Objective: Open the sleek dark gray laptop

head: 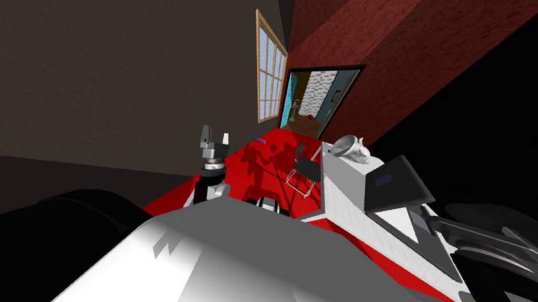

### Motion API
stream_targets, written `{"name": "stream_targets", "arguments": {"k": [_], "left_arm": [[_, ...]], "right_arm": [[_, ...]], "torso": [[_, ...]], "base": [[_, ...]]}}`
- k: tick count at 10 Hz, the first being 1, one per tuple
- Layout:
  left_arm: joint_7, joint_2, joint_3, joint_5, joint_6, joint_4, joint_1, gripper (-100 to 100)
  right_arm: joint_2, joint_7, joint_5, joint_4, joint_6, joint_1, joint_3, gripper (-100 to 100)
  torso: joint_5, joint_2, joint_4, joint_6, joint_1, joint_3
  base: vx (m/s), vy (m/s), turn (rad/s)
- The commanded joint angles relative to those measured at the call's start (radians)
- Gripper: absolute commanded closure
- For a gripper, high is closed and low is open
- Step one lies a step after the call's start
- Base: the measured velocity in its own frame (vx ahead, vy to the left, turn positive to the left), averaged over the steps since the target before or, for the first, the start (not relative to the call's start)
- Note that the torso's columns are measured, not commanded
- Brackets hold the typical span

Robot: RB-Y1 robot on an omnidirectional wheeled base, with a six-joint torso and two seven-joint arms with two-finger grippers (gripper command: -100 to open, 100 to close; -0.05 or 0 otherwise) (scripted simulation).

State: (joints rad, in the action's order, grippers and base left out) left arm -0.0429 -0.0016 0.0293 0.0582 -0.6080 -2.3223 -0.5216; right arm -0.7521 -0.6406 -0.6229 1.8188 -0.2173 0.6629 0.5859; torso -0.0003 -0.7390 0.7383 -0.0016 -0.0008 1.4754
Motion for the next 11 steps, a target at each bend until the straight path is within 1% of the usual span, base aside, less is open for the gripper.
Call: {"name": "stream_targets", "arguments": {"k": [1, 2, 3, 4, 5, 6, 7, 8, 9, 10, 11], "left_arm": [[0.000, 0.000, 0.000, 0.000, 0.000, 0.000, 0.000, 0], [0.000, 0.000, 0.000, 0.000, 0.000, 0.000, 0.000, 0], [0.000, 0.000, 0.000, 0.000, 0.000, 0.000, 0.000, 0], [0.000, 0.000, 0.000, 0.000, 0.000, 0.000, 0.000, 0], [0.000, 0.000, 0.000, 0.000, 0.000, 0.000, 0.000, 0], [0.000, 0.000, 0.000, 0.000, 0.000, 0.000, 0.000, 0], [0.000, 0.000, 0.000, 0.000, 0.000, 0.000, 0.000, 0], [0.000, 0.000, 0.000, 0.000, 0.000, 0.000, 0.000, 0], [0.000, 0.000, 0.000, 0.000, 0.000, 0.000, 0.001, 0], [0.000, 0.000, 0.000, 0.000, 0.000, 0.000, 0.001, 0], [0.000, 0.000, 0.000, 0.000, 0.000, 0.000, 0.001, 0]], "right_arm": [[-0.041, -0.023, -0.004, 0.019, -0.029, 0.052, 0.013, -100], [-0.049, -0.028, -0.004, 0.021, -0.035, 0.063, 0.015, -100], [-0.043, -0.024, -0.003, 0.019, -0.030, 0.055, 0.013, -100], [-0.044, -0.025, -0.003, 0.019, -0.033, 0.057, 0.014, -100], [-0.044, -0.025, -0.003, 0.019, -0.032, 0.057, 0.013, 100], [-0.029, 0.003, 0.021, 0.002, -0.017, 0.028, 0.013, 100], [-0.022, 0.017, 0.034, -0.008, -0.010, 0.014, 0.013, 100], [-0.008, 0.045, 0.058, -0.026, 0.005, -0.015, 0.013, 100], [-0.001, 0.059, 0.070, -0.035, 0.012, -0.030, 0.014, 100], [0.013, 0.087, 0.094, -0.053, 0.027, -0.058, 0.014, 100], [0.020, 0.101, 0.106, -0.062, 0.035, -0.073, 0.014, 100]], "torso": [[0.001, 0.001, 0.000, 0.000, 0.000, 0.001], [0.001, 0.002, -0.001, 0.000, 0.002, 0.001], [0.001, 0.003, -0.001, 0.000, 0.002, 0.002], [0.000, -0.001, 0.000, 0.001, -0.003, 0.000], [-0.001, -0.003, 0.001, 0.001, -0.005, -0.002], [-0.001, -0.002, 0.001, 0.002, -0.004, -0.001], [-0.001, -0.002, 0.001, 0.002, -0.005, -0.001], [-0.001, -0.002, 0.001, 0.002, -0.003, -0.002], [0.000, -0.004, 0.001, 0.002, -0.001, -0.003], [0.000, -0.002, 0.001, 0.002, 0.001, -0.001], [0.000, 0.000, 0.000, 0.002, 0.001, 0.000]], "base": [[0.133, 0.136, -0.008], [0.137, 0.151, -0.005], [0.062, 0.069, -0.011], [0.012, 0.016, -0.003], [0.006, 0.010, 0.004], [-0.039, -0.062, -0.013], [-0.079, -0.092, -0.010], [-0.153, -0.103, -0.012], [-0.149, -0.106, -0.013], [-0.146, -0.110, -0.015], [-0.126, -0.123, -0.012]]}}
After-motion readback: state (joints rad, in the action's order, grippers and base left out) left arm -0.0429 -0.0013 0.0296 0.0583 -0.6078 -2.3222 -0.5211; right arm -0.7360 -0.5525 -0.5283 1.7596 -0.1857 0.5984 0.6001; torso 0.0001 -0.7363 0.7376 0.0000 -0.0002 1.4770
